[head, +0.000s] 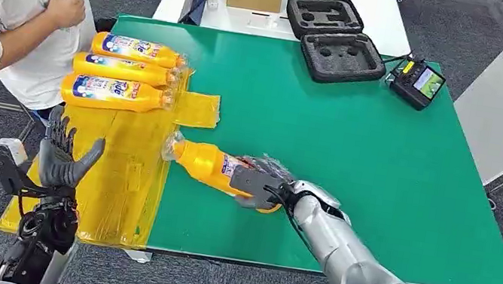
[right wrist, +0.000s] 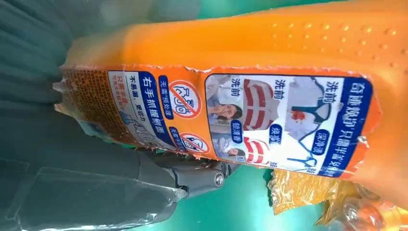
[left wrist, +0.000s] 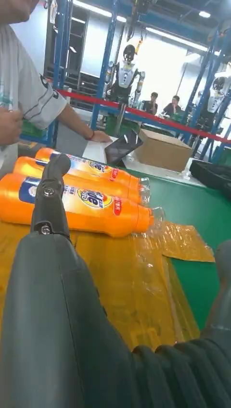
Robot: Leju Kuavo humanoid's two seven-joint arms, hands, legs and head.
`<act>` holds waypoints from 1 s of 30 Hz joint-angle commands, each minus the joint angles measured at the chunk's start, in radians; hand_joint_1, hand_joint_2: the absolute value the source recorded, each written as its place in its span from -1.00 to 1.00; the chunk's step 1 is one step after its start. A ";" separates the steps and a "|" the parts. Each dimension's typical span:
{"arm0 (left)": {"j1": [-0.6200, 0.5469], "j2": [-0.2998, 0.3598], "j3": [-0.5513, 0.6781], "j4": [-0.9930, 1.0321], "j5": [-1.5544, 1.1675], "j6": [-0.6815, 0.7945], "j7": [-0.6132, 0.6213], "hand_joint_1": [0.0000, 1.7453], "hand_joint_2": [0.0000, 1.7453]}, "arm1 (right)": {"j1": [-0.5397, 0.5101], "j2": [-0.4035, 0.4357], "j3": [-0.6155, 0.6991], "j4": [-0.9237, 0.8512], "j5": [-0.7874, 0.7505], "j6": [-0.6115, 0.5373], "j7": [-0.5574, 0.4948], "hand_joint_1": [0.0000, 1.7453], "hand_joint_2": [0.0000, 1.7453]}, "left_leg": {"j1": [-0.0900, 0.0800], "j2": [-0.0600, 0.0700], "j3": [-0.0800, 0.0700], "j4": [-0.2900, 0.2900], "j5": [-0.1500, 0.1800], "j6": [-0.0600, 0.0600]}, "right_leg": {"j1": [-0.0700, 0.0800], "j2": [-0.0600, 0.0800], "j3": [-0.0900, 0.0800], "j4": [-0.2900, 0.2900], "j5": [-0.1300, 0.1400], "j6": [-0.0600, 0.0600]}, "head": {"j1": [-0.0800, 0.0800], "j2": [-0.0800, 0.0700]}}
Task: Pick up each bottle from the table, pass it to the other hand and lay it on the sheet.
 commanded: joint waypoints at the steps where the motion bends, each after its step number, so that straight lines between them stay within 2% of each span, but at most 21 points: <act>1: -0.009 -0.006 0.007 0.017 0.010 -0.001 -0.003 -1.00 1.00 | 0.018 0.022 -0.140 -0.022 -0.143 -0.041 -0.122 1.00 1.00 | 0.000 -0.003 0.004 0.000 -0.002 0.000 | 0.000 -0.001 0.005 0.000 -0.002 0.000 | 0.000 0.000; 2: 0.002 -0.005 0.008 0.007 0.011 -0.002 -0.004 -1.00 1.00 | 0.055 0.046 -0.210 -0.093 -0.253 -0.047 -0.174 1.00 1.00 | 0.000 -0.002 0.003 0.000 -0.001 0.000 | 0.000 -0.001 0.003 0.000 -0.002 0.000 | 0.000 0.000; 3: 0.011 -0.006 0.010 -0.004 0.011 -0.002 -0.005 -1.00 1.00 | 0.101 0.058 -0.236 -0.196 -0.353 -0.017 -0.174 1.00 1.00 | 0.000 -0.002 0.005 -0.001 -0.002 -0.001 | 0.000 0.000 0.005 -0.001 -0.002 0.000 | 0.000 0.000; 6: 0.033 -0.005 0.023 -0.030 0.021 -0.001 -0.004 -1.00 1.00 | 0.207 0.060 -0.216 -0.405 -0.528 -0.029 -0.174 1.00 1.00 | 0.000 0.000 0.003 -0.001 -0.003 -0.001 | 0.000 0.002 0.003 0.000 -0.002 -0.001 | 0.000 0.000; 11: 0.063 -0.004 0.058 -0.065 0.066 -0.026 0.016 -1.00 1.00 | 0.317 0.035 -0.130 -0.660 -0.652 -0.187 -0.174 1.00 1.00 | 0.001 -0.002 0.002 -0.001 -0.002 -0.001 | 0.000 -0.001 0.003 -0.001 -0.002 -0.001 | 0.000 0.000; 12: 0.069 0.019 -0.007 -0.075 0.101 -0.165 0.078 -1.00 1.00 | 0.342 0.032 -0.139 -0.636 -0.658 -0.268 -0.150 1.00 1.00 | 0.000 -0.003 0.004 0.000 -0.003 -0.001 | 0.000 -0.001 0.005 0.000 -0.004 -0.001 | 0.000 0.000; 13: 0.075 0.008 -0.033 -0.100 0.096 -0.206 0.096 -1.00 1.00 | 0.353 0.028 -0.145 -0.601 -0.675 -0.259 -0.174 1.00 1.00 | 0.000 -0.002 0.000 0.000 -0.002 0.000 | 0.000 0.000 0.001 0.000 -0.002 0.000 | 0.000 0.000; 14: 0.090 -0.017 -0.081 -0.152 0.074 -0.205 0.116 -1.00 1.00 | 0.401 0.021 -0.142 -0.642 -0.686 -0.247 -0.174 1.00 1.00 | 0.000 -0.002 0.002 0.001 -0.003 0.000 | 0.000 0.000 0.002 0.001 -0.003 0.000 | 0.000 0.000; 15: 0.106 -0.029 -0.124 -0.191 0.064 -0.208 0.143 -1.00 1.00 | 0.426 0.019 -0.134 -0.665 -0.684 -0.250 -0.174 1.00 1.00 | 0.001 -0.007 0.004 -0.001 -0.003 0.000 | 0.001 -0.005 0.007 -0.001 -0.004 0.000 | 0.000 0.000; 16: 0.118 -0.025 -0.191 -0.227 0.065 -0.270 0.172 -1.00 1.00 | 0.439 0.019 -0.128 -0.693 -0.687 -0.251 -0.174 1.00 1.00 | 0.001 -0.007 0.004 -0.001 -0.003 0.000 | 0.001 -0.005 0.007 -0.001 -0.005 0.000 | 0.001 0.000; 17: 0.141 -0.028 -0.231 -0.276 0.066 -0.260 0.195 -1.00 1.00 | 0.448 0.017 -0.117 -0.708 -0.686 -0.256 -0.174 1.00 1.00 | 0.001 -0.008 0.002 -0.001 -0.002 0.000 | 0.001 -0.006 0.004 -0.002 -0.004 0.000 | 0.000 0.000; 23: 0.155 0.012 -0.295 -0.322 0.104 -0.258 0.212 -1.00 1.00 | 0.426 0.014 -0.097 -0.702 -0.689 -0.272 -0.174 1.00 1.00 | -0.001 -0.003 -0.002 0.000 -0.002 0.000 | -0.001 -0.002 0.000 0.000 -0.003 0.002 | 0.000 0.000; 25: 0.144 0.031 -0.329 -0.322 0.130 -0.267 0.225 -1.00 1.00 | 0.391 0.010 -0.088 -0.615 -0.693 -0.264 -0.174 1.00 1.00 | -0.001 -0.004 0.001 0.000 -0.003 0.000 | 0.000 -0.003 0.003 0.000 -0.005 0.002 | 0.000 0.000; 30: 0.135 0.035 -0.353 -0.318 0.149 -0.285 0.242 -1.00 1.00 | 0.382 0.015 -0.083 -0.573 -0.683 -0.253 -0.174 1.00 1.00 | -0.001 -0.004 -0.001 -0.001 -0.002 0.000 | -0.001 -0.002 0.000 -0.001 -0.003 0.002 | 0.000 0.000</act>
